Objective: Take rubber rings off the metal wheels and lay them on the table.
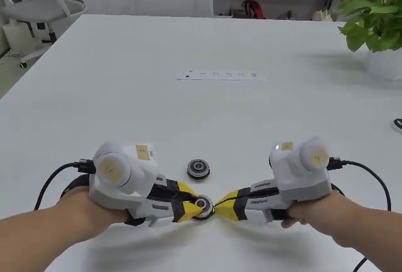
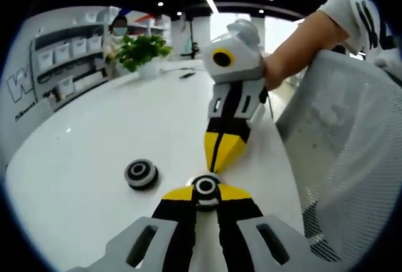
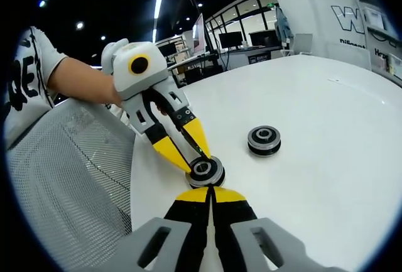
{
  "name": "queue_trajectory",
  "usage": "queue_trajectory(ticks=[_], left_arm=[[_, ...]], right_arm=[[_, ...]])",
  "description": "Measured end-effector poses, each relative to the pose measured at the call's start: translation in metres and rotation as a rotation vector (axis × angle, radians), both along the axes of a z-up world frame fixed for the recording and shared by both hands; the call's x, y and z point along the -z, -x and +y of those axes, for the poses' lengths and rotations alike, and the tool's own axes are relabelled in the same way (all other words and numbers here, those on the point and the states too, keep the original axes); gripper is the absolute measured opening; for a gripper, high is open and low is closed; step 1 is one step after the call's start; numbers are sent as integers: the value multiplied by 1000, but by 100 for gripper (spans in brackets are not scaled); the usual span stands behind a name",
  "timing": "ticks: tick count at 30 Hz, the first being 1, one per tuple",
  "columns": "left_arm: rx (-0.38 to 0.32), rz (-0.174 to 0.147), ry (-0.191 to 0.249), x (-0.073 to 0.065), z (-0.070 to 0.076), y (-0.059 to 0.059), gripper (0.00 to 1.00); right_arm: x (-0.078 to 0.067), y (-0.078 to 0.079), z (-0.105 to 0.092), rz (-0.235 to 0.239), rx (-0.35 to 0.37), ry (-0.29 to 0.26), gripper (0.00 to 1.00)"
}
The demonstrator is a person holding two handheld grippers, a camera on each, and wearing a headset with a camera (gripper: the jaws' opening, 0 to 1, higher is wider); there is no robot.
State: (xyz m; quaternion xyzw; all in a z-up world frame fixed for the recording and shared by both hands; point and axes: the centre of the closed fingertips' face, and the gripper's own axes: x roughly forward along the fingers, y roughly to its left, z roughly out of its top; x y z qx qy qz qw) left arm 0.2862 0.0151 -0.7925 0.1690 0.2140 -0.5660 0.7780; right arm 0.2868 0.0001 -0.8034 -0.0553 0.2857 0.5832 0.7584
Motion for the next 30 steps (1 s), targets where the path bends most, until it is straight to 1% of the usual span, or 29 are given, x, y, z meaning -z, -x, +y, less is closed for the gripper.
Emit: queue_trajectory(ticks=[1, 2, 4, 13, 15, 18, 23, 25, 26, 30], left_arm=[[0, 0, 0, 0, 0, 0, 12], [-1, 1, 1, 0, 0, 0, 12], [-1, 3, 2, 0, 0, 0, 12], [0, 1, -3, 0, 1, -1, 12], [-3, 4, -3, 0, 1, -1, 12], [-5, 5, -4, 0, 1, -1, 12], [-12, 12, -5, 0, 0, -1, 11], [-14, 14, -8, 0, 1, -1, 11], [-14, 14, -8, 0, 1, -1, 11], [-20, 18, -7, 0, 1, -1, 11]], right_arm=[[0, 0, 0, -12, -9, 0, 0], [-1, 0, 0, -42, -27, 3, 0], [-1, 1, 0, -42, -28, -1, 0], [-5, -1, 1, -86, -53, -14, 0], [-6, -2, 1, -73, -45, -23, 0], [-6, -3, 1, -68, -42, -25, 0], [-6, -4, 1, -46, -14, -34, 0], [-6, -5, 1, -46, -7, -35, 0], [-7, -6, 1, -36, 4, -41, 0], [-9, -8, 2, -23, 25, -59, 0]])
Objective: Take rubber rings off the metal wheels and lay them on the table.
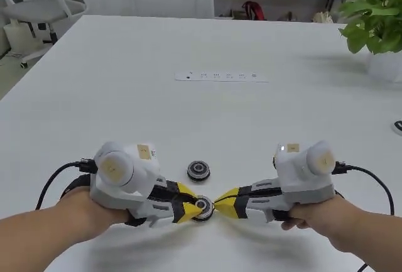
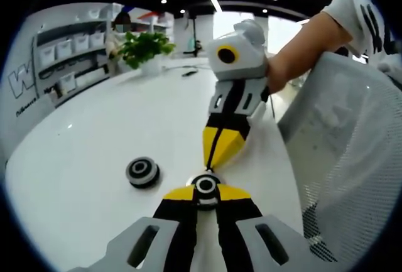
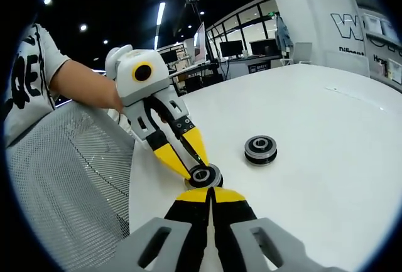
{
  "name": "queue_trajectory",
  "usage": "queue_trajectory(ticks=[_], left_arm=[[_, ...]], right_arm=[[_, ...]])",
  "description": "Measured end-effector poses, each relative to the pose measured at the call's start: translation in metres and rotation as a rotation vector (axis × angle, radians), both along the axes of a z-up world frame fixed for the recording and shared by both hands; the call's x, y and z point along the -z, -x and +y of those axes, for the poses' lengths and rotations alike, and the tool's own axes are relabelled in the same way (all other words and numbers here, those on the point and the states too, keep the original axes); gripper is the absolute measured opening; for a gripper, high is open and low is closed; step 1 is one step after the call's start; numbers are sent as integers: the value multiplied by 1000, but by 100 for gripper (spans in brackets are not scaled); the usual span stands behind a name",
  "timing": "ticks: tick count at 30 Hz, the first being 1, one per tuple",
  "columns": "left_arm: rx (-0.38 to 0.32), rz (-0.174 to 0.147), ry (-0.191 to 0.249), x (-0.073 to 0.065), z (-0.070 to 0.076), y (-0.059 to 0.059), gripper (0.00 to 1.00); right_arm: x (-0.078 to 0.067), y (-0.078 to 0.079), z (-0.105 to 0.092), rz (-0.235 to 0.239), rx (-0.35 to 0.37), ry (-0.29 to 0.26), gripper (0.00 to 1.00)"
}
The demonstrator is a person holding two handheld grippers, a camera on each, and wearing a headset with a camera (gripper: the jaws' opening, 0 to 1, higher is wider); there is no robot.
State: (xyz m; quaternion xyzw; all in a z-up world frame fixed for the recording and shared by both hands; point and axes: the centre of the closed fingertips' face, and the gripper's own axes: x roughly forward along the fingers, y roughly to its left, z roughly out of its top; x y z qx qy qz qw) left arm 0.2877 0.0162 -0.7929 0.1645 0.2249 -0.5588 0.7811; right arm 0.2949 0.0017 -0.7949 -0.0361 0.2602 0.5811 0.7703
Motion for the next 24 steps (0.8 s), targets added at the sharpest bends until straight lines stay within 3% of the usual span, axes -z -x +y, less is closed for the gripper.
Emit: queue_trajectory(ticks=[15, 24], left_arm=[[0, -2, -6, 0, -2, 1, 11], [5, -6, -15, 1, -2, 1, 12]], right_arm=[[-2, 5, 5, 60, -3, -30, 0], [-3, 7, 7, 68, -13, -39, 0]])
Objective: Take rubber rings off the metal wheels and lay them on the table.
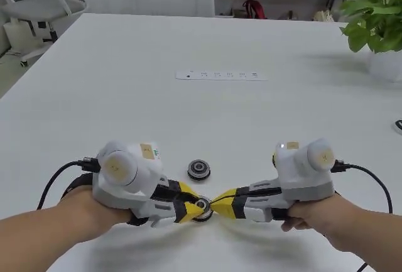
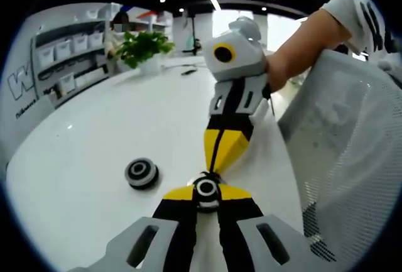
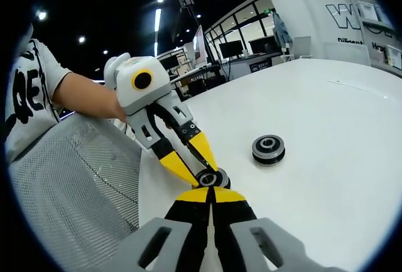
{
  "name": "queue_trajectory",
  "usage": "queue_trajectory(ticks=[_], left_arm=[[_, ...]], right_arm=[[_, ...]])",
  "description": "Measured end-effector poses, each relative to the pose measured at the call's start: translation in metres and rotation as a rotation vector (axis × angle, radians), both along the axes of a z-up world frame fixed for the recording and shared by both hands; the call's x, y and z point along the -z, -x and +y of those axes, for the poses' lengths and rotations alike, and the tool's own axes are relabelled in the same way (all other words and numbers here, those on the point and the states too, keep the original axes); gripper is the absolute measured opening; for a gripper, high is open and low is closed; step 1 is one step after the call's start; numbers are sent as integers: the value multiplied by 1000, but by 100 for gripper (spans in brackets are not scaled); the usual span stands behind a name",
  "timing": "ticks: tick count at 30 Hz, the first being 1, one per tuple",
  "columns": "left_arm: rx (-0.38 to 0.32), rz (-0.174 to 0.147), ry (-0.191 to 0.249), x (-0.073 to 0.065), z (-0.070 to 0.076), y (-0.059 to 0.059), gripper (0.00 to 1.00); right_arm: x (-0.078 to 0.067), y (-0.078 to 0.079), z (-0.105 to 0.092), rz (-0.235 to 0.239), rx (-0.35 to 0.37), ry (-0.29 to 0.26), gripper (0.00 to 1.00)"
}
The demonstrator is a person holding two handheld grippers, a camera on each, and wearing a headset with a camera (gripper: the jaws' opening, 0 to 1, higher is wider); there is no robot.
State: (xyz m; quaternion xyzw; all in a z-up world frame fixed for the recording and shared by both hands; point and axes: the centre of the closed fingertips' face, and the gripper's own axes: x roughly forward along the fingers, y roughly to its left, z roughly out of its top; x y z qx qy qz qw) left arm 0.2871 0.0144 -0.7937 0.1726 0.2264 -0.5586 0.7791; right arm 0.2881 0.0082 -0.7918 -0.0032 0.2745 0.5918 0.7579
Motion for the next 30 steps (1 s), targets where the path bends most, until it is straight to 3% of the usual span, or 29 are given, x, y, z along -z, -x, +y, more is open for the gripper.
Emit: queue_trajectory(ticks=[30], left_arm=[[-1, -4, 1, 0, -2, 0, 12]], right_arm=[[-8, 6, 6, 42, -16, -57, 0]])
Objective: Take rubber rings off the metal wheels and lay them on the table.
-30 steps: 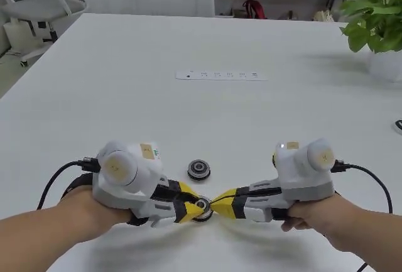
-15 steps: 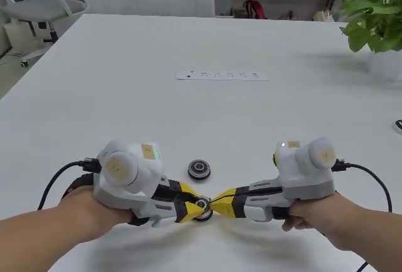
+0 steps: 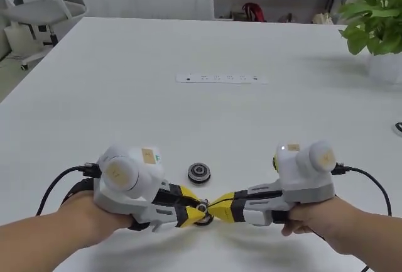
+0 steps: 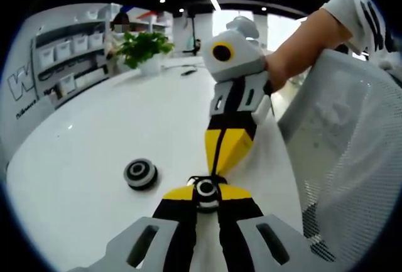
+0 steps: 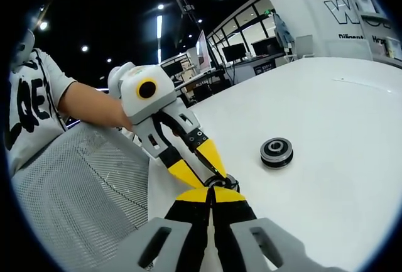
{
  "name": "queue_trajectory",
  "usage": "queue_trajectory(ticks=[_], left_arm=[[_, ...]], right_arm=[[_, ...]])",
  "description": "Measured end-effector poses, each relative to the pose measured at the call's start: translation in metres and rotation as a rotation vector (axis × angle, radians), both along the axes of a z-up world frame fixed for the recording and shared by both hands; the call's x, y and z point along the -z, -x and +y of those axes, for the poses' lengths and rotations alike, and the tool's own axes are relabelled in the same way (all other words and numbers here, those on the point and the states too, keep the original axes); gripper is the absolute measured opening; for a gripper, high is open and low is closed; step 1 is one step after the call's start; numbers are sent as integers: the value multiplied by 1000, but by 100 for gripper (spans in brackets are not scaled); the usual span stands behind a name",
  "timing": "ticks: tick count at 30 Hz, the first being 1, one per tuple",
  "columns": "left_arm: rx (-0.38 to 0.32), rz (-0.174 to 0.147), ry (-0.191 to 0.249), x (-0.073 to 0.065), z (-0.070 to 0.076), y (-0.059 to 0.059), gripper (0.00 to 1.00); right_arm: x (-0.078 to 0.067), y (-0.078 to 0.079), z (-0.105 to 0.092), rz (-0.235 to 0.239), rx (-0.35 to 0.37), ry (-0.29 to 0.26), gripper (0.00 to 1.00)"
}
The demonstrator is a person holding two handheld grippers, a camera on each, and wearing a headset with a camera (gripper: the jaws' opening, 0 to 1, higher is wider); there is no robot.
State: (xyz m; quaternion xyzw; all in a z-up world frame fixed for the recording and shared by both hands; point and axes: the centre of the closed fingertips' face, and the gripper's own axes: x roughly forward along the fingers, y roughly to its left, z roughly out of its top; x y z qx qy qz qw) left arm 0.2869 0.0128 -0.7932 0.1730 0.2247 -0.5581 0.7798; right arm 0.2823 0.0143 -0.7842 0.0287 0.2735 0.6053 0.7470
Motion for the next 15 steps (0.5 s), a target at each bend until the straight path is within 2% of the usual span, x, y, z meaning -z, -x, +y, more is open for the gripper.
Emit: queue_trajectory(ticks=[15], left_arm=[[1, 0, 2, 0, -1, 1, 12]], right_arm=[[-7, 2, 5, 6, -5, -33, 0]])
